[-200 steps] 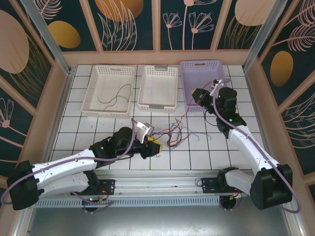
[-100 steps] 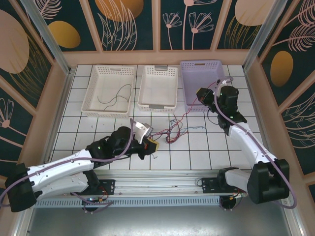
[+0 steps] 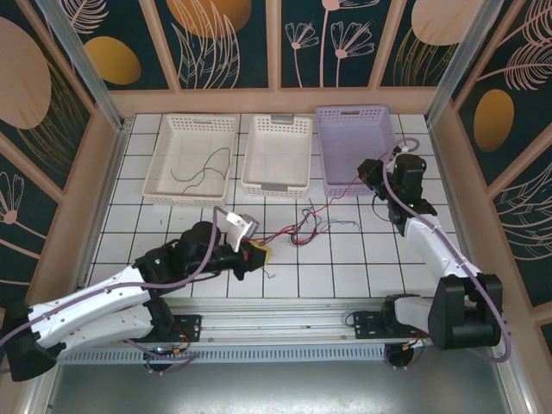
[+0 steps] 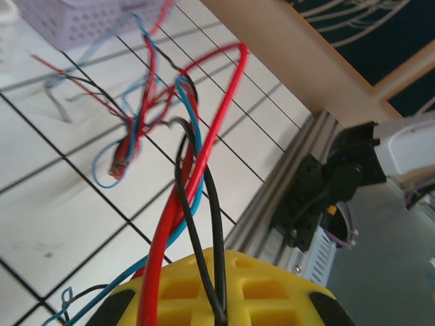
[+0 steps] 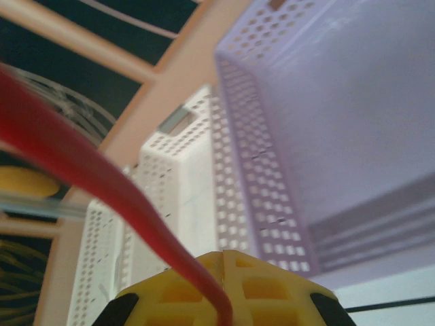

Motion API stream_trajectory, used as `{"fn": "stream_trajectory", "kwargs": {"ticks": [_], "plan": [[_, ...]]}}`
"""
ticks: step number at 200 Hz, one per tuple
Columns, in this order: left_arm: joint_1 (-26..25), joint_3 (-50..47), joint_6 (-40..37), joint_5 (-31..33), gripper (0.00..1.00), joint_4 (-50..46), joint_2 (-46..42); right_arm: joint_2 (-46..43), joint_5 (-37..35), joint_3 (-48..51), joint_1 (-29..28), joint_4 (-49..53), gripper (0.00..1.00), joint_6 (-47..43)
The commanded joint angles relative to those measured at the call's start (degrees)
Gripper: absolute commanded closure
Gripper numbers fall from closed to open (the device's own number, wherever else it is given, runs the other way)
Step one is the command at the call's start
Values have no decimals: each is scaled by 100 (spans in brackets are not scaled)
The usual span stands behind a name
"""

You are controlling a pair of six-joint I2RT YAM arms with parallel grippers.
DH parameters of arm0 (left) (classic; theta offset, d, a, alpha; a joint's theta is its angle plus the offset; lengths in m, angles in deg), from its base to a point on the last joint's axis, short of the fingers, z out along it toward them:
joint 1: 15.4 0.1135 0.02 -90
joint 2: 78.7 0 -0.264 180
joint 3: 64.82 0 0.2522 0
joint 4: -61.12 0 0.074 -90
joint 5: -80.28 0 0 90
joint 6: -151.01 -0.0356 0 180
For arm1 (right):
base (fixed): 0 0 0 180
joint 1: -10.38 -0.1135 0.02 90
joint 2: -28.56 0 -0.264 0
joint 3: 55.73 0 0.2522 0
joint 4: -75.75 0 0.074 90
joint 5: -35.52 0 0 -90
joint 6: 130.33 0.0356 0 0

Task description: Untangle the cables

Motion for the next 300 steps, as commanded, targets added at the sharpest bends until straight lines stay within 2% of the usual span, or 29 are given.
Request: {"fn": "stream_trajectory", "kwargs": {"ticks": [1,51,100,117,131,165,196,216,236,256,300], "plan": [[-8,382,-105,928,100,-724,-383,-115,-359,284,303,142,100,60],[-5,694,-218,1281,100,-1441,-801,-528,-807,800,611,270,100,293],[-3,1101,-199,2392,100,-2303,-1061,-854,-724,1042,1012,435,100,293],[-9,997,-131,2184,100,-2125,-953,-854,-83,1164,975,27,100,227],[-9,740,-70,1737,100,-1655,-778,-753,557,1183,839,-402,100,104],[-10,314,15,829,100,-431,101,-588,1350,930,-2,-758,100,-703],[-5,372,-131,330,100,300,762,-813,1628,940,-728,-981,67,-1268],[-8,596,-296,241,100,375,1147,-1034,1825,1078,-1104,-1255,55,-1515],[2,770,-478,154,100,409,1472,-1239,1818,1257,-1461,-1489,47,-1711],[16,879,-602,32,100,444,1724,-1448,2118,1554,-1778,-2016,43,-1784],[272,1021,-702,-312,100,516,1859,-1739,1729,1915,-2669,-2259,37,-2306]]}}
